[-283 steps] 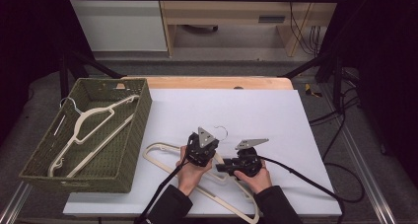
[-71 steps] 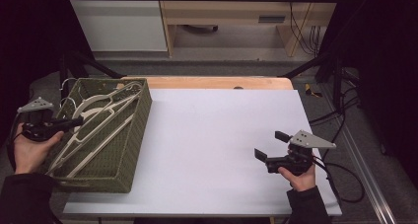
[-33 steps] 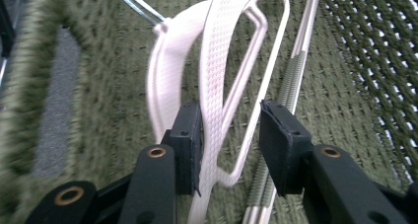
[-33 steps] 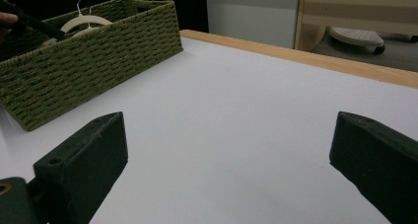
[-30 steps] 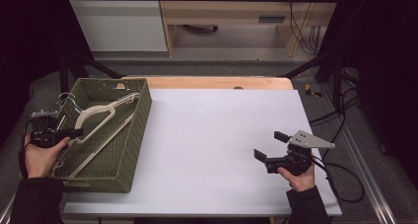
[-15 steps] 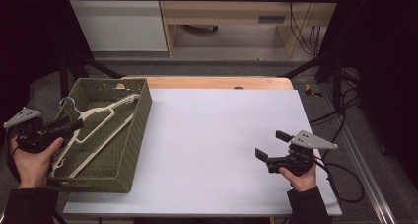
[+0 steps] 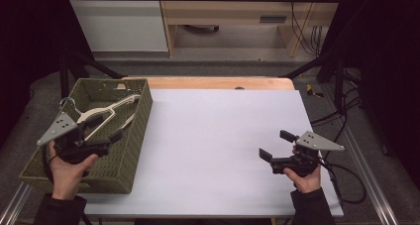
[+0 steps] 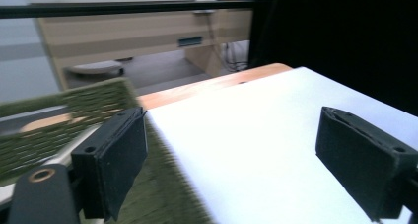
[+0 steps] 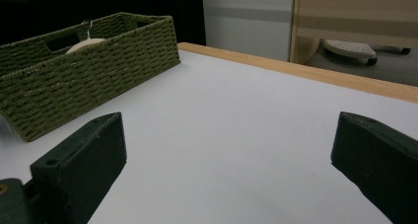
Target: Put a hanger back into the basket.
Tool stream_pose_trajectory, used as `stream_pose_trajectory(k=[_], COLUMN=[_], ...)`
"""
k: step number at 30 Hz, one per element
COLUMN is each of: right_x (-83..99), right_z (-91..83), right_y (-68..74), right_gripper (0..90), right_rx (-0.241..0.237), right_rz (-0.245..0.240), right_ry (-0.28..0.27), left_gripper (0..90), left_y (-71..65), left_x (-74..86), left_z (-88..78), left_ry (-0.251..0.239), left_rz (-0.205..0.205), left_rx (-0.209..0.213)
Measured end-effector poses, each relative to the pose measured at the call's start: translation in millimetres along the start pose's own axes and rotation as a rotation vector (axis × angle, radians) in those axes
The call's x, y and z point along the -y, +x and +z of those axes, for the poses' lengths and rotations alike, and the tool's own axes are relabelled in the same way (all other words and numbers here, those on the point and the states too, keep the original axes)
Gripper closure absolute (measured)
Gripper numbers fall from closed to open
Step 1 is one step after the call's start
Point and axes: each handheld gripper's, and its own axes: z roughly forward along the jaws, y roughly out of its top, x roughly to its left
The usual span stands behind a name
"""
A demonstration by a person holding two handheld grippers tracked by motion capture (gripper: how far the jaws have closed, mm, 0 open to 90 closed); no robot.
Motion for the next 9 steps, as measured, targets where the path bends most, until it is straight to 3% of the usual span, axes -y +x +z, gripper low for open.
stream_pose_trajectory(k=[4, 9], right_x=[-0.3, -0.6], right_z=[-2.1, -3.7], right_y=[-1.0, -2.6], right_gripper=[0.9, 1.0], right_rx=[0.002, 0.004], right_rz=[0.012, 0.013], right_ry=[-0.005, -0.008], left_gripper=[11.6, 11.6], left_y=[-13.6, -18.3], left_x=[7.0, 13.4], left_z=[10.0, 14.6], left_ry=[0.021, 0.044], left_rz=[0.020, 0.029], left_rx=[0.022, 0.029])
